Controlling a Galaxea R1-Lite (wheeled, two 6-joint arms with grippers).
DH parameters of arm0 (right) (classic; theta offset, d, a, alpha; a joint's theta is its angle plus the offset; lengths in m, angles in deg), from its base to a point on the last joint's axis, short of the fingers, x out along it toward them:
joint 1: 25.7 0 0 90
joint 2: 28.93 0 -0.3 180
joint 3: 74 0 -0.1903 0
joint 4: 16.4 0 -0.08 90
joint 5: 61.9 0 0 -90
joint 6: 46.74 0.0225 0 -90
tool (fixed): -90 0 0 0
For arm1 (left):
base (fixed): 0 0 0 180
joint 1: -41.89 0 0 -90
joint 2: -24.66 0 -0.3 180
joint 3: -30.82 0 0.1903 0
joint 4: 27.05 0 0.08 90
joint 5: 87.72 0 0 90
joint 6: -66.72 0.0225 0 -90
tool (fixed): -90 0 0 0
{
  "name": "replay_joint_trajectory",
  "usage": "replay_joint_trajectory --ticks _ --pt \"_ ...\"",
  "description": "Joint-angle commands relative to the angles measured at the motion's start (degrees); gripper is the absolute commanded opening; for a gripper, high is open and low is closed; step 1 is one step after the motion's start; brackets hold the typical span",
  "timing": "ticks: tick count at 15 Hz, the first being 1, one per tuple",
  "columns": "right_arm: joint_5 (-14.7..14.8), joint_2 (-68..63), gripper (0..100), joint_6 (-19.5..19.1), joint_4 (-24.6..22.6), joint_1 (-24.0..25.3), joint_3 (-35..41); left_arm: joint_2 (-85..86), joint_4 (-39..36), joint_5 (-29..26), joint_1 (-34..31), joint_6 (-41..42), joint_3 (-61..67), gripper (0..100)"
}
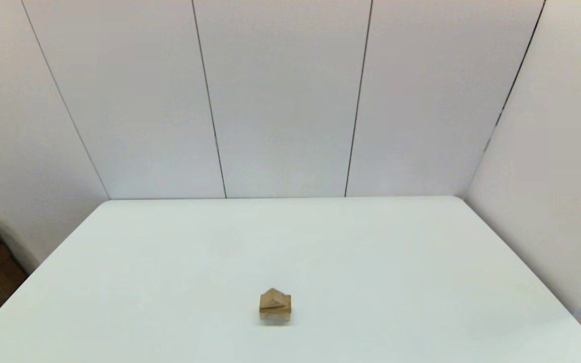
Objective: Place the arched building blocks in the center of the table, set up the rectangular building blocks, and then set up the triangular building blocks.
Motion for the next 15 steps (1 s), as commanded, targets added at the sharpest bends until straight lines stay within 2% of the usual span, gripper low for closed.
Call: replay_joint_trajectory --ticks 1,3,6,9,13,15 --pt "0.0 0.1 100 0.0 0.1 0.0 0.0 5.7 0.4 0.0 -1.6 1.7 3.3 100" --pt "0.0 0.1 100 0.0 0.0 0.0 0.0 8.2 0.3 -0.1 -2.3 2.1 5.9 100" --pt "0.0 0.1 100 0.0 0.1 0.0 0.0 13.5 0.4 -3.1 -5.2 3.4 9.1 100" --pt "0.0 0.1 100 0.0 0.1 0.0 0.0 14.9 -1.1 -3.1 -5.6 3.9 12.3 100" --pt "0.0 0.1 100 0.0 0.1 0.0 0.0 17.6 -23.0 -6.3 -5.8 -1.2 20.7 100" --pt "0.0 0.1 100 -0.1 0.1 0.0 0.0 17.0 -26.2 -6.5 -5.7 -3.3 22.1 100"
